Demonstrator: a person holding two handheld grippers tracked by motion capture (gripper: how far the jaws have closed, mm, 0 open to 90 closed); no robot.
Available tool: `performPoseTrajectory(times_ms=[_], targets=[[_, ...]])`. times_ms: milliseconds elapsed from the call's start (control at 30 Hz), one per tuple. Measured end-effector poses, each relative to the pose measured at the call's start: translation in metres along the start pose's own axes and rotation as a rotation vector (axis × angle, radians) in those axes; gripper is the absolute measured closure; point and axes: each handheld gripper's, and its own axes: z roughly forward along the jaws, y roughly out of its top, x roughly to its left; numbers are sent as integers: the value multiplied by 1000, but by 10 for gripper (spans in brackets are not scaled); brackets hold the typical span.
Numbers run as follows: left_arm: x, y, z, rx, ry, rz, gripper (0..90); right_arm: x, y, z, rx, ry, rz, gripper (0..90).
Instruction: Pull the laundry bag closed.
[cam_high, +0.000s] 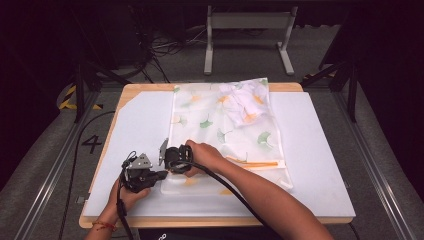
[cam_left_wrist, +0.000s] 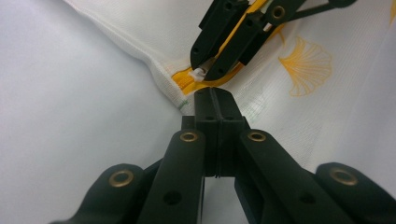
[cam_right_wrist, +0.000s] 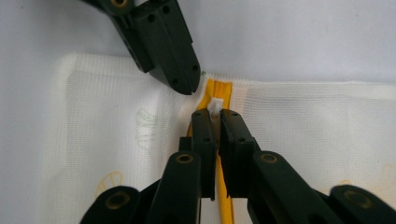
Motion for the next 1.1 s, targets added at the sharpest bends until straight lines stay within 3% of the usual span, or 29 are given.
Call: performPoseTrajectory(times_ms=[67,133,200,267,333,433,800,1100], targets=[[0,0,0,-12,1,8,900,1,0,0,-8,-8,1,849],[-1,0,-2,-28,26,-8,900,1,-1,0,-15,-15,10,849],[0,0,-3,-69,4,-16,900,0,-2,1,-32,-10,30,848],[-2,3,1,-61,23,14,900,0,-3,1,-46,-9,39,848],[-2,5,4,-33,26,20,900,0,-3,1,-43,-15,32,848],[-4,7,7,-13,61,8,900,1,-3,1,-36,-13,21,848],[1,5,5,-18,56,-90,900,5,-4,-1,-25,-35,4,848],[3,3,3,-25,59,-83,900,7,-10,-5,-1,-51,-1,848]])
